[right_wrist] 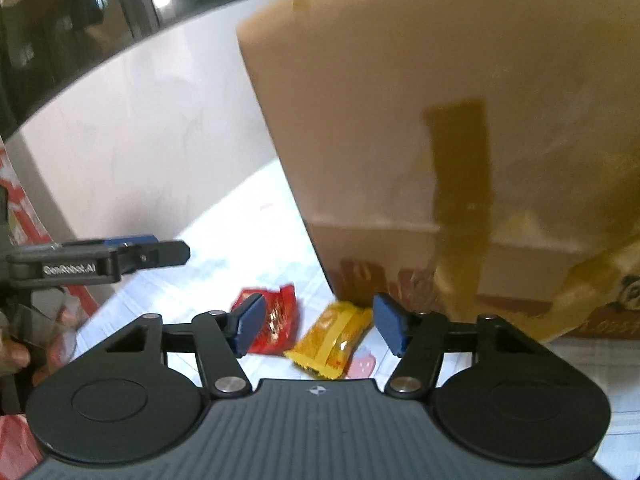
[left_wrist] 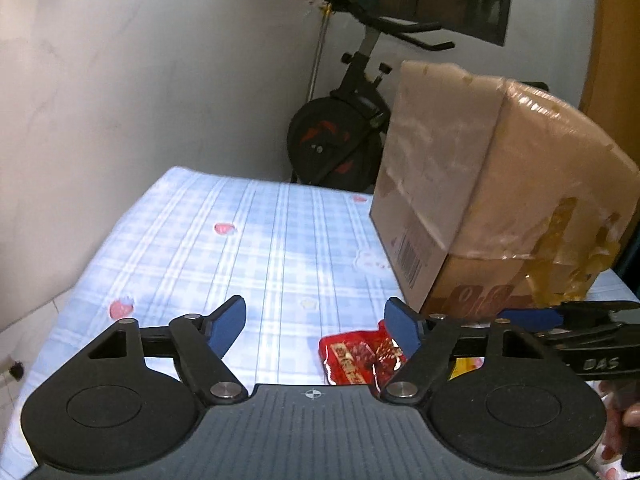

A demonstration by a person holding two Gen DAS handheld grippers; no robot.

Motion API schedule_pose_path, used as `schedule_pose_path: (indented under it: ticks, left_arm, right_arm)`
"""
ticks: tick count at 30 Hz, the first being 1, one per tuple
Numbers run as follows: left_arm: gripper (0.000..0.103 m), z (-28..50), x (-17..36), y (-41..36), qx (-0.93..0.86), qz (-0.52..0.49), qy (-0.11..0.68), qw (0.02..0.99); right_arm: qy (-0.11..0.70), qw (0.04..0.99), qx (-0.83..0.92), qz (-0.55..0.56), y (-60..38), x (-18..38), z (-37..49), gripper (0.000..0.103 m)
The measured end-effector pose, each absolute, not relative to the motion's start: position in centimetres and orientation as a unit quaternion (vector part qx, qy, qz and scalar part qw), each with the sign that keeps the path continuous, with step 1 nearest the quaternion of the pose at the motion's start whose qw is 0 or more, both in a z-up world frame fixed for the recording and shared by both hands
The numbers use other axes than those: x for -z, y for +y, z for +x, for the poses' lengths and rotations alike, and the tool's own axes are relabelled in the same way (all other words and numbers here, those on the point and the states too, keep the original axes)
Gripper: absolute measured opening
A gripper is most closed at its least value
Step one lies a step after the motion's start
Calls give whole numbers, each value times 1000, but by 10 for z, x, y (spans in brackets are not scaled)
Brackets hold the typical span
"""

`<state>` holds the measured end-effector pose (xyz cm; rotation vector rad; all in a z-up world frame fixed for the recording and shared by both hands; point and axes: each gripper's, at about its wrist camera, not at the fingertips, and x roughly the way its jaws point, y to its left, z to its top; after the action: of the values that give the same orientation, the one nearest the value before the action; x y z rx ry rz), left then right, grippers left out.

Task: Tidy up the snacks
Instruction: 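Move both tools back down to the red and yellow packets, then grasp the yellow packet with the right tool while the left tool grasps the red packet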

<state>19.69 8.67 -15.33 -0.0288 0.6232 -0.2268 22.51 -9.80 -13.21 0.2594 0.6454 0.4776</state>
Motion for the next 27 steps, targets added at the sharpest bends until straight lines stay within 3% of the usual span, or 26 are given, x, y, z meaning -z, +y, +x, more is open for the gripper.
schedule_pose_path:
  ticks: [11, 15, 18, 27]
  left_arm:
    - [73, 198, 179, 76, 117, -16, 337, 934]
    - [73, 200, 184, 74, 120, -27, 349, 929]
    - [75, 201, 188, 67, 119, -29, 361, 925]
    - [81, 213, 199, 52, 111, -59, 379, 917]
  right_arm:
    - [355, 916, -168, 80, -62, 163, 255, 57]
    - [351, 916, -185, 54, -58, 167, 252, 42]
    - [346, 917, -191, 46, -62, 168, 247, 37]
    - [329, 926, -179, 51, -90, 172, 218, 36]
